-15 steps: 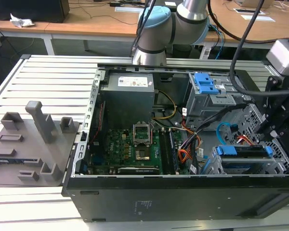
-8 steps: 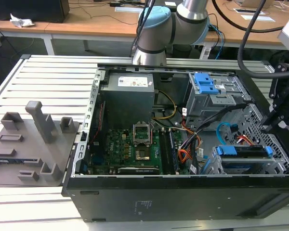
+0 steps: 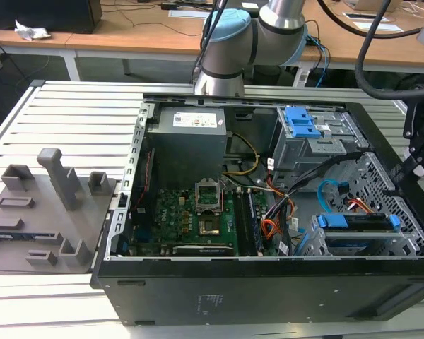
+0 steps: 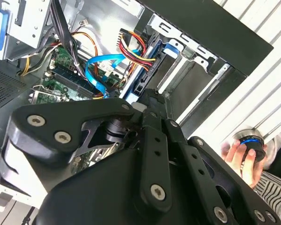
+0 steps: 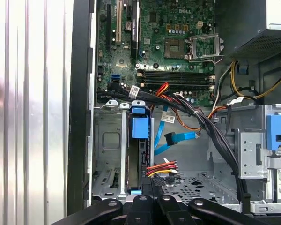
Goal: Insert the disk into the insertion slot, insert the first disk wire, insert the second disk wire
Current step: 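Insert the first disk wire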
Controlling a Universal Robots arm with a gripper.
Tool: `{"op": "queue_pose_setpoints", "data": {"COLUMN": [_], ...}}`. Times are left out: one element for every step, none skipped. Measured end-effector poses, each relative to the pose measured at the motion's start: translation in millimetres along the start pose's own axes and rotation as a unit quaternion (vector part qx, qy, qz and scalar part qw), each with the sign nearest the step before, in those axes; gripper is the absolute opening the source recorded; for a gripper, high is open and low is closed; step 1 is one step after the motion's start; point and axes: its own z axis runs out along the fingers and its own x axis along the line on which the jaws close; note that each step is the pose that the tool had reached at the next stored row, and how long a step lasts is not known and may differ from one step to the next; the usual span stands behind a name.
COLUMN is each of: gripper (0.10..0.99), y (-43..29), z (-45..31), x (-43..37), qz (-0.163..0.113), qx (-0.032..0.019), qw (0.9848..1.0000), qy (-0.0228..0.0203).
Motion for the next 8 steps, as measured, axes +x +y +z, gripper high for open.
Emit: {"op": "queue_pose_setpoints", "data": {"gripper": [0.106, 0.106, 0.106, 0.106, 0.106, 0.106, 0.106, 0.106], "y": [0.0, 0.0, 0.2, 0.6, 1.3, 2.8, 5.4, 11.2], "z": [0.0, 0.1, 1.0, 2.8, 4.8, 7.4, 9.1, 10.8], "x": [0.0, 0.0, 0.1, 0.2, 0.3, 0.4, 0.5, 0.7], "qz": [0.000, 0.000, 0.000, 0.000, 0.000, 0.000, 0.000, 0.000], "qx": [0.0000, 0.0000, 0.0000, 0.0000, 0.0000, 0.0000, 0.0000, 0.0000], "qw": [1.0000, 1.0000, 1.0000, 1.0000, 1.0000, 1.0000, 1.0000, 1.0000], "qy": [0.0000, 0.0000, 0.0000, 0.0000, 0.0000, -0.0001, 0.0000, -0.0001]}}
